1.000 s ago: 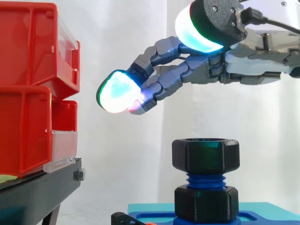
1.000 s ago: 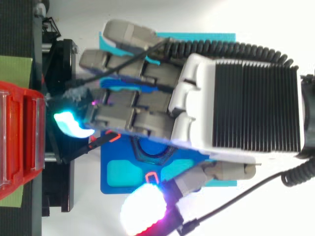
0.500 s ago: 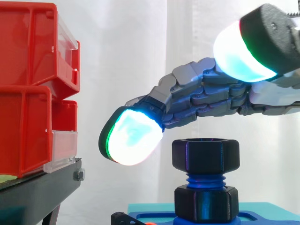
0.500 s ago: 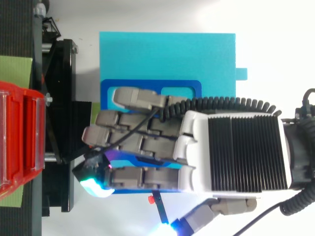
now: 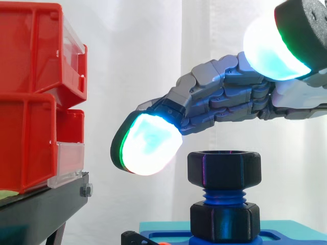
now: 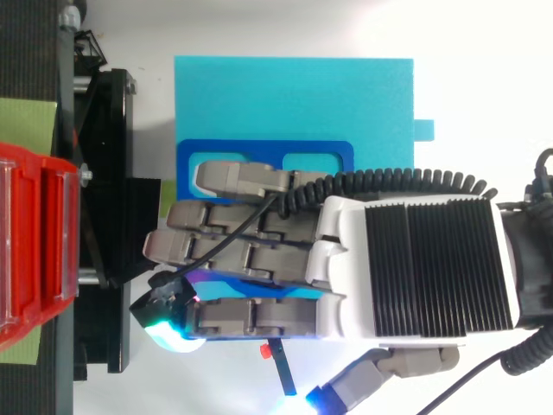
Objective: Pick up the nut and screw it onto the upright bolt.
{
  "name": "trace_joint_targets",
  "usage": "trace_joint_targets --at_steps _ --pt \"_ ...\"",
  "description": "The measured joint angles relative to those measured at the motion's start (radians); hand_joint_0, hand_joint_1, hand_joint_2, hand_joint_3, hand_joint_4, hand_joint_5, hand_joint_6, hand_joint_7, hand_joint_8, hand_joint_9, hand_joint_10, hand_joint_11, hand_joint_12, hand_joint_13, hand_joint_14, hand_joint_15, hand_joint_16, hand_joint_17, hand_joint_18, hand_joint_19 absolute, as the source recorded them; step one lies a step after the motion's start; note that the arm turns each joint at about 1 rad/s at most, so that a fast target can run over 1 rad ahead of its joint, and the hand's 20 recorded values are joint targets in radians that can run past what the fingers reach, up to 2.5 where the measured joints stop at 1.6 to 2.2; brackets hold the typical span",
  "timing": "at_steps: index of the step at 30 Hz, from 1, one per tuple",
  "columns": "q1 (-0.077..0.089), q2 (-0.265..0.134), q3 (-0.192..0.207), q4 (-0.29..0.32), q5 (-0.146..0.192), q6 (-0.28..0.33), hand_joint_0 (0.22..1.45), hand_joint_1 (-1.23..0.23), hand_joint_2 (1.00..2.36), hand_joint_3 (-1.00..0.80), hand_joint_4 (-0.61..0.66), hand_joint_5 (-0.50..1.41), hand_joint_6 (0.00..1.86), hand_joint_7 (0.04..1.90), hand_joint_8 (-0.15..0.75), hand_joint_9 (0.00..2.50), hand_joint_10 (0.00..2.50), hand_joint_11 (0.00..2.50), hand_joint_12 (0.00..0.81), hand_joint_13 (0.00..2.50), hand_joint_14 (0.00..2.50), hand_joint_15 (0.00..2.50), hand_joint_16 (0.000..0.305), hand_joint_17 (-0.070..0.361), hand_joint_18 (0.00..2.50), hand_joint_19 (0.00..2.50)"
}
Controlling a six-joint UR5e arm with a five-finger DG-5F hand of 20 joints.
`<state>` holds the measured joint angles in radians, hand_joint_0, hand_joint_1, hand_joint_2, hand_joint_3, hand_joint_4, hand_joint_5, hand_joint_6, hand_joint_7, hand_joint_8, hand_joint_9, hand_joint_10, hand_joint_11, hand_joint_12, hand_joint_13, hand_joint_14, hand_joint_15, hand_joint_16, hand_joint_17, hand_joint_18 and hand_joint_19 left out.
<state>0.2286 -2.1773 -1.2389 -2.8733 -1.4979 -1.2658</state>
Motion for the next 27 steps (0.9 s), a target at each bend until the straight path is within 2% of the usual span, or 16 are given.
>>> trace_joint_targets --at_steps 6,11,27 --pt "-0.011 0.000 0.001 -0.003 -0.003 0.000 0.47 -0.13 1.00 -0.50 0.16 -0.22 0.50 0.62 0.215 0.13 0.00 0.00 0.349 0.00 0.00 0.00 0.049 0.110 0.00 0.00" --pt "-0.025 0.000 0.001 -0.003 -0.024 0.000 0.48 -0.17 1.00 -0.50 0.21 -0.19 0.50 0.70 0.238 0.21 0.00 0.00 0.336 0.02 0.00 0.00 0.043 0.098 0.00 0.00" --pt "-0.060 0.000 0.001 -0.003 -0.074 0.000 0.48 -0.25 1.00 -0.50 0.24 -0.15 0.50 0.74 0.254 0.29 0.00 0.00 0.327 0.07 0.00 0.00 0.040 0.091 0.00 0.00"
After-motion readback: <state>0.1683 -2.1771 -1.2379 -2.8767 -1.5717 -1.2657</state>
